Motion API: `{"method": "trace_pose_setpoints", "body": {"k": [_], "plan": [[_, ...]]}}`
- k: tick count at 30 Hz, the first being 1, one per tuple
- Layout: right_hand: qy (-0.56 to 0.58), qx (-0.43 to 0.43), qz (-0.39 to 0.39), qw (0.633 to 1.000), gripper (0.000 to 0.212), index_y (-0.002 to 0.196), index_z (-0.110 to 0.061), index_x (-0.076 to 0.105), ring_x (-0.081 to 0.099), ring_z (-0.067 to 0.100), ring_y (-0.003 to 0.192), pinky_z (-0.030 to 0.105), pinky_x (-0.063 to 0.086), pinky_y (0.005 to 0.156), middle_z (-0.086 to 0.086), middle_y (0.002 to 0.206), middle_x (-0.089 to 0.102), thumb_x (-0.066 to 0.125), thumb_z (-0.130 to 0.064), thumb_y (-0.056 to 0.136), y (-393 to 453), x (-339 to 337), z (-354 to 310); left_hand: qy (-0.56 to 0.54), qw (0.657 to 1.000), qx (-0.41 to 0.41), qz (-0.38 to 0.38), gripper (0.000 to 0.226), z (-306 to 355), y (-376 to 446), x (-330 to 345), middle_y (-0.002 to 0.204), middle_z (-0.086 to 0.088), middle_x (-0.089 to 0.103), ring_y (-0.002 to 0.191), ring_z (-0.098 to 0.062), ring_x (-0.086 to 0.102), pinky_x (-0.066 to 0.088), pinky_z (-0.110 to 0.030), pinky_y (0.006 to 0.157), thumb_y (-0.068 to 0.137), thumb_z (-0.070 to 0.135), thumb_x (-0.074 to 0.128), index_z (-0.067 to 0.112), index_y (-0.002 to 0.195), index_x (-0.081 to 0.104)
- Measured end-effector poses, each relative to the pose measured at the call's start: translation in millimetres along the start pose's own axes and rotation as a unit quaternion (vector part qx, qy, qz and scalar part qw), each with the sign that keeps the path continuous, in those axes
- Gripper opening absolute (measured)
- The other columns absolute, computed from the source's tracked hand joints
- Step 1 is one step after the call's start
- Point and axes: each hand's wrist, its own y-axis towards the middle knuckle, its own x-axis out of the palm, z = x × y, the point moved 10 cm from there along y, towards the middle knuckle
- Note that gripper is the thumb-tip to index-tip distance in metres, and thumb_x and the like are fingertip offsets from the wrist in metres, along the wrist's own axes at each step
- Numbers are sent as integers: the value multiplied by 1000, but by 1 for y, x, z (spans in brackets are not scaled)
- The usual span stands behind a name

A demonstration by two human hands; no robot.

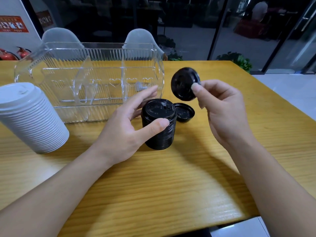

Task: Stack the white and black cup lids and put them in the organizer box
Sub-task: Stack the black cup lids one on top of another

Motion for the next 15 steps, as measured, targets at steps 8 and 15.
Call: {"method": "trace_pose_setpoints", "body": {"k": [8, 15], "plan": [[137, 22, -130, 982, 19, 89, -11, 77, 49, 20, 67, 34, 42, 70, 21, 87, 56, 89, -25, 86, -14, 40, -8, -10, 996, 88, 3, 73, 29, -4, 4, 175, 7, 53, 166, -19, 46, 37, -53, 136, 111, 23, 68, 19, 177, 36], [-12, -45, -149, 988, 78, 153, -14, 61, 64, 49, 128, 77, 52, 99, 18, 144, 70, 95, -11, 83, -20, 52, -20, 25, 991, 127, 42, 67, 37, -4, -9, 167, -1, 59, 160, -30, 52, 39, -54, 132, 109, 29, 67, 12, 171, 46]]}}
